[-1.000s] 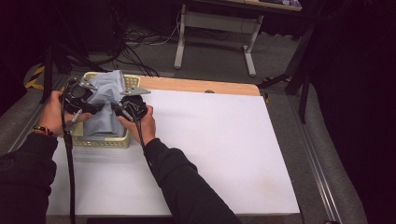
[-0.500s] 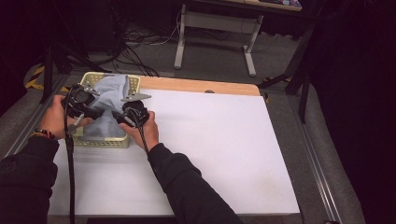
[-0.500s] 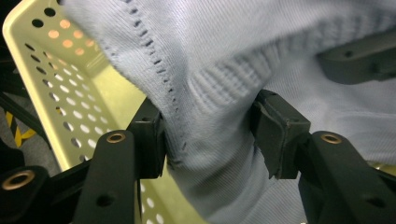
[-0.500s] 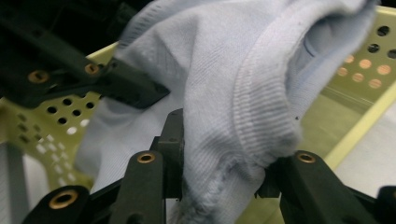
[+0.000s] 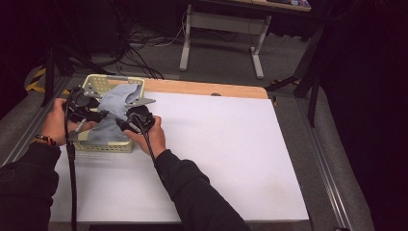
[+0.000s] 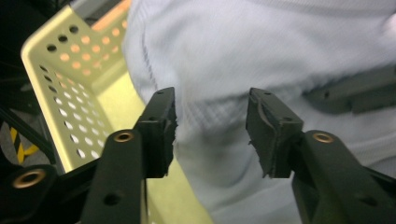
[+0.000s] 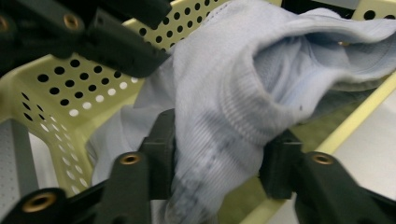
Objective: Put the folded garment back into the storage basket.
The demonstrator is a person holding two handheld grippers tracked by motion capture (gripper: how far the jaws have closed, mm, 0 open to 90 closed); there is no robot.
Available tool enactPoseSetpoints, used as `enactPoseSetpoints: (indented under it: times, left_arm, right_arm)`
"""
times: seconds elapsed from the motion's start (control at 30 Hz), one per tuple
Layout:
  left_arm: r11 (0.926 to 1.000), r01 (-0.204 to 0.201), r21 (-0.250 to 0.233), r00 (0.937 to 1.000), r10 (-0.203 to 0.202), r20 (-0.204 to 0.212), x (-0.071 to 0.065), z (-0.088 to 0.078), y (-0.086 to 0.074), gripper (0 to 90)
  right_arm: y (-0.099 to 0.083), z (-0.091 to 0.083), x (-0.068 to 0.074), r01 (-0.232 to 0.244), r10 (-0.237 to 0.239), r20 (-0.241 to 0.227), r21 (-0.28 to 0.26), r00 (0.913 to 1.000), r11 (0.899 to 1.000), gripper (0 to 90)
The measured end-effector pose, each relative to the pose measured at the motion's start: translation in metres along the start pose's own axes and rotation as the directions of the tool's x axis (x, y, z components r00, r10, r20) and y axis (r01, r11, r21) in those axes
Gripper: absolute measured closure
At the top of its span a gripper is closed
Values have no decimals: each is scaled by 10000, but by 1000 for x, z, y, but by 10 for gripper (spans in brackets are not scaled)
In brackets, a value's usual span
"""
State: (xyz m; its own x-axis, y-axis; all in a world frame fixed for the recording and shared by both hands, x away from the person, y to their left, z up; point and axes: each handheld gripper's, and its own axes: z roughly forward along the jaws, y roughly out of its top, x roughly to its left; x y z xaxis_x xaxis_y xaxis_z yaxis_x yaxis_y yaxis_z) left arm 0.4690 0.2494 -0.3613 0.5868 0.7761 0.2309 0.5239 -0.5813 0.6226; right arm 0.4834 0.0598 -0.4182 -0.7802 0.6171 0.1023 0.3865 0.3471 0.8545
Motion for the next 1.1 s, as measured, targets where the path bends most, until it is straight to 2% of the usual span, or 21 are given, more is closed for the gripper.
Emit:
enactPoseSetpoints:
  times: [0.1,0.17,0.23,0.27,0.4,0.5,0.57,0.63,0.67,0.73,0.83,0.93,1.0,1.1]
  left_arm:
    - [9996,87,-271,9998,-83,157,-3,2,3,656]
    - [9984,0,-568,9999,7,120,-4,4,4,744]
    - [9983,81,-582,9999,-75,96,-3,7,5,793]
    - [9986,97,-515,9999,-101,-83,-3,10,6,796]
    - [9973,634,-365,9978,-640,-172,1,24,6,812]
    - [9976,697,-49,9975,-698,-134,0,34,6,816]
    - [9970,766,-58,9970,-767,-106,1,39,7,821]
    - [9965,834,-45,9965,-835,-82,2,43,7,829]
    - [9968,805,-17,9966,-805,-188,3,45,7,829]
    - [9956,936,62,9956,-936,-89,3,49,7,829]
    - [9957,908,206,9959,-907,-64,1,56,8,829]
    - [9948,987,237,9951,-988,0,-1,60,9,832]
    - [9944,1021,255,9948,-1022,43,-2,62,9,835]
    - [9939,1038,368,9946,-1039,26,-2,65,9,837]
  right_arm:
    - [1,-7,3,332,-331,241,-31,9992,9994,445]
    - [0,-13,5,533,-529,457,-61,9976,9986,435]
    - [-2,-21,7,638,-629,498,-166,9968,9978,412]
    - [-3,-25,7,667,-657,527,-184,9964,9976,401]
    - [-12,-49,6,1187,-1163,767,-271,9902,9926,377]
    - [-20,-68,3,1267,-1227,737,-524,9897,9906,368]
    - [-27,-84,1,1444,-1383,960,-605,9857,9877,344]
    - [-34,-98,2,1613,-1540,980,-722,9832,9843,342]
    - [-38,-106,3,1720,-1643,1008,-737,9812,9823,335]
    - [-47,-123,4,2113,-2010,1184,-820,9724,9740,333]
    - [-61,-146,3,2377,-2275,1192,-796,9665,9681,319]
    - [-69,-159,0,2340,-2253,1153,-683,9674,9698,299]
    - [-75,-170,-2,2310,-2209,1162,-812,9683,9696,300]
    - [-84,-182,-3,2614,-2490,1420,-760,9580,9622,295]
